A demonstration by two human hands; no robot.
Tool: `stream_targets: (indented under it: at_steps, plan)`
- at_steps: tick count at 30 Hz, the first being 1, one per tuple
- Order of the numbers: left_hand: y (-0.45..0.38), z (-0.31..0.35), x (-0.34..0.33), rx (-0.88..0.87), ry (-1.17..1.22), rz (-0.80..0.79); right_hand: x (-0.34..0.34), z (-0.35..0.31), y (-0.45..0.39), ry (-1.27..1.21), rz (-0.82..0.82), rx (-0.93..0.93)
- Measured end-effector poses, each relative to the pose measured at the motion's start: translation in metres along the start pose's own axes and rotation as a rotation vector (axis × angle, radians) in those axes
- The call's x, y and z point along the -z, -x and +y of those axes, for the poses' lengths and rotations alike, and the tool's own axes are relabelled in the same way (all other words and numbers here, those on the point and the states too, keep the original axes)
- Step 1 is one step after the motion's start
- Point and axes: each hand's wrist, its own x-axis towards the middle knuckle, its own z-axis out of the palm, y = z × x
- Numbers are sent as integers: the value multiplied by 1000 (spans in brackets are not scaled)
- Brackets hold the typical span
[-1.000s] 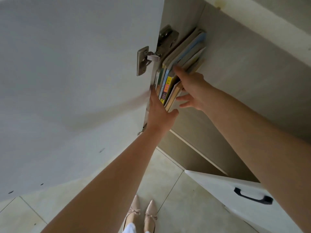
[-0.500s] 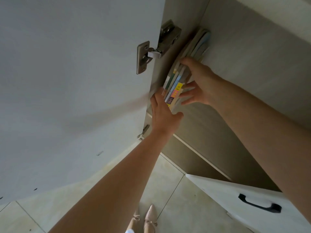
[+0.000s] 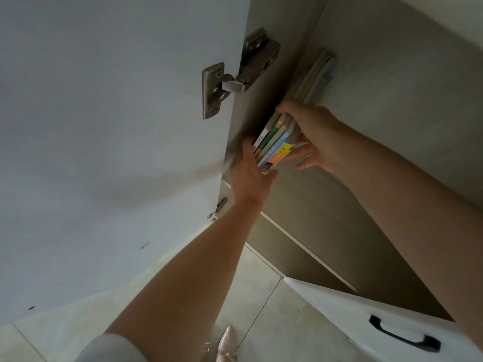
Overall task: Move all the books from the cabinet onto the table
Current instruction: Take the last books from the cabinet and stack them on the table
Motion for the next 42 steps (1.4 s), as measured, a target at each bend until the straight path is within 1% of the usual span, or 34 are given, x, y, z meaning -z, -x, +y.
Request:
stream_targets:
  at_steps: [3, 6, 9, 14, 20, 23, 26, 29, 30, 32, 34, 35, 39, 42]
  plan:
    - [-3, -1, -3, -66, -67, 64, -2, 2, 2, 18, 63, 37]
    - [3, -2, 0, -132, -103, 55, -1, 6, 7, 7, 81, 35]
    - [23, -3, 6, -159, -123, 37, 0, 12, 22, 11, 85, 21]
    - [65, -21, 25, -219, -187, -6, -6, 40, 58, -25, 74, -21]
    - [98, -45, 44, -265, -84, -45, -20, 81, 84, -50, 95, -22]
    - [99, -51, 49, -253, -24, -60, -23, 96, 90, -149, 64, 39]
    - [97, -57, 52, -222, -3, -68, -8, 118, 82, -248, 37, 91]
    - [98, -65, 58, -260, 3, -88, 19, 142, 57, -144, 86, 127]
    - [99, -67, 60, -279, 11, -97, 27, 146, 47, -82, 76, 142]
    - [100, -69, 63, -301, 49, -115, 40, 147, 26, 89, -1, 185]
    - [98, -71, 65, -272, 132, -149, 47, 141, 6, 283, -62, 249]
    - [99, -72, 66, -247, 175, -165, 50, 139, -4, 323, -87, 289]
    - [99, -76, 70, -163, 219, -189, 57, 140, -31, 323, -247, 311]
    - [97, -89, 71, -151, 205, -236, 55, 143, -39, 316, -311, 341]
